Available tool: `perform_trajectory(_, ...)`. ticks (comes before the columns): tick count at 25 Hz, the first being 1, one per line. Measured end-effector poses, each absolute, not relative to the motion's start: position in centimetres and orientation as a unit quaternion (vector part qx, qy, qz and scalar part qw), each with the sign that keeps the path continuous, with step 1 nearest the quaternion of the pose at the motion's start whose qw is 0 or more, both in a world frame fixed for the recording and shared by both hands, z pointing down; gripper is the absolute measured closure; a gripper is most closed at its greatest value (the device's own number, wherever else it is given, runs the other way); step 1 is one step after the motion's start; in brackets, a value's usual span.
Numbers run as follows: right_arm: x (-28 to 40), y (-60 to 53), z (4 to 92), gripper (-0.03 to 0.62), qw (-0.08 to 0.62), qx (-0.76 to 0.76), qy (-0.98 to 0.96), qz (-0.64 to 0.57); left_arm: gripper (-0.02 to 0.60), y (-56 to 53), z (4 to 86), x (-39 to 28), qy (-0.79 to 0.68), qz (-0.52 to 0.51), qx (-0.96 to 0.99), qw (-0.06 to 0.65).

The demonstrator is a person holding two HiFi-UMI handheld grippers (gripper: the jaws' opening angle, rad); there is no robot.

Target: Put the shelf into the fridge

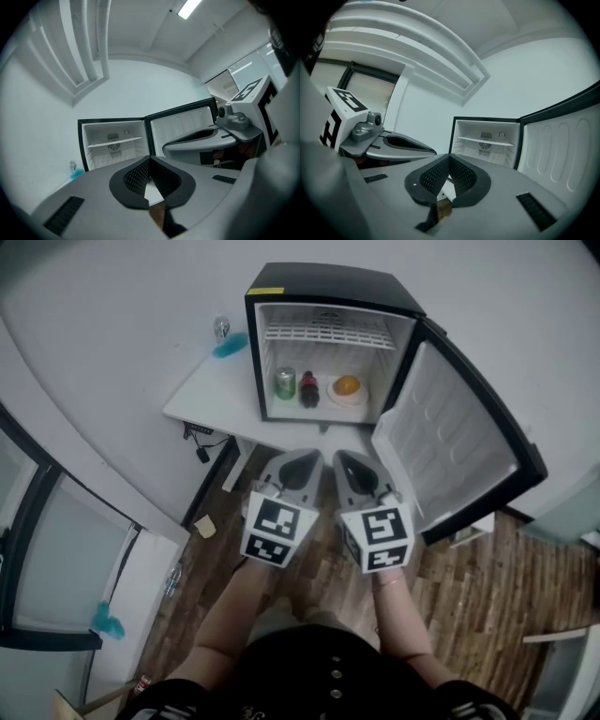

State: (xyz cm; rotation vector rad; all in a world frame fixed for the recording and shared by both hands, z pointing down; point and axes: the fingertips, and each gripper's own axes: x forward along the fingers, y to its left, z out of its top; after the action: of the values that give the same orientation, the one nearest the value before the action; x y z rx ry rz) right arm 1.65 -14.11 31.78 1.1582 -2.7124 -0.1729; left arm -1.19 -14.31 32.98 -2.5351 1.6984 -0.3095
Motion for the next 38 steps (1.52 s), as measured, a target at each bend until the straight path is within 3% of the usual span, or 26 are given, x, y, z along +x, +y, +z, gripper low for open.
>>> perform_trajectory(15,2.2,-14.3,31.2,0.586,0.066,0.398,-0.912,-0.075,0.575,-14.0,32.9,-0.9,0.549,-0.092,-0.830,0.033)
perform_trajectory(38,3.3,-14.8,31.6,0.586,0.079,0.412,-0.905,-0.073,0.575,-15.3,33.0,-0.6,0.533,-0.084,-0.841,0.027)
